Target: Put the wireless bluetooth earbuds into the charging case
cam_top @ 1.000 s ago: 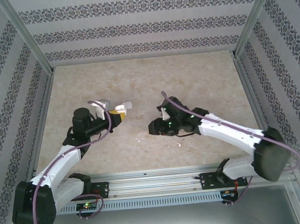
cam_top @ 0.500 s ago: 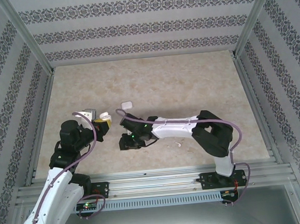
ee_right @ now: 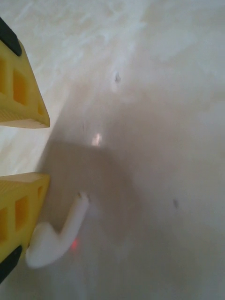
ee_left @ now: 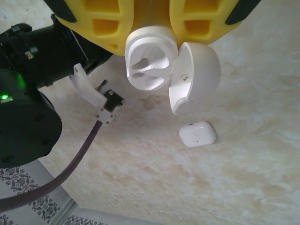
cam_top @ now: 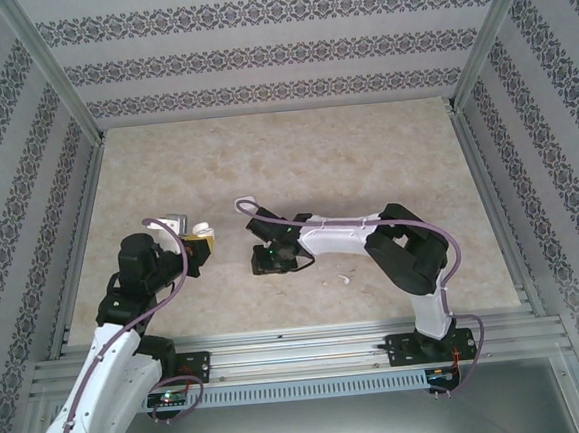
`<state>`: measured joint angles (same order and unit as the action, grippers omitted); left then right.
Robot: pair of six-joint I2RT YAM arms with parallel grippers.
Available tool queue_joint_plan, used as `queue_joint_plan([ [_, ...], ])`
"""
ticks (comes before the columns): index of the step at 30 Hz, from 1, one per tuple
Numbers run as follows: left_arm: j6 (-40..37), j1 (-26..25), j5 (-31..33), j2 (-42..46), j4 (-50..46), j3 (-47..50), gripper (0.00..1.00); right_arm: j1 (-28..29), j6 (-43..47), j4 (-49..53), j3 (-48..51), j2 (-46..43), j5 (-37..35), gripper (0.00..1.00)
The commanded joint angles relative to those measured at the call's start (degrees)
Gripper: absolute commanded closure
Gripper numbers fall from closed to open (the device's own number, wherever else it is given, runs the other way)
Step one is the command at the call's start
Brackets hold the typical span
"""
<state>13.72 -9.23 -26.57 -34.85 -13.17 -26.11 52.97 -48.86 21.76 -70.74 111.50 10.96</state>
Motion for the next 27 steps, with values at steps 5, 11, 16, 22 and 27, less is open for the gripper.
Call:
queue_joint_plan([
  [5, -1.4, 0.8, -2.7, 0.1, 0.7, 0.6, 1.0, -1.0, 3.0, 9.2, -0.5, -2.0, -6.3, 0.66],
  [11, -1.8, 0.7, -3.4, 0.0, 2.0, 1.1, 1.0, -0.5, 3.3, 13.6, -4.8, -1.9, -7.9, 0.58],
  [16, -1.1, 0.7, -5.2, -1.3, 3.6, 1.2, 1.0, 0.5, 0.0, 10.9, -3.7, -3.3, -7.2, 0.56],
  [22, -1.0, 0.8, -5.6, -1.4, 4.0, 1.4, 1.0, -0.5, -7.0, 12.2, -2.3, -3.7, -7.9, 0.55],
  [27, 0.5, 0.7, -6.6, -1.4, 5.4, 2.3, 1.0, -0.3, -14.7, 6.3, 3.3, -6.7, -8.1, 0.46],
])
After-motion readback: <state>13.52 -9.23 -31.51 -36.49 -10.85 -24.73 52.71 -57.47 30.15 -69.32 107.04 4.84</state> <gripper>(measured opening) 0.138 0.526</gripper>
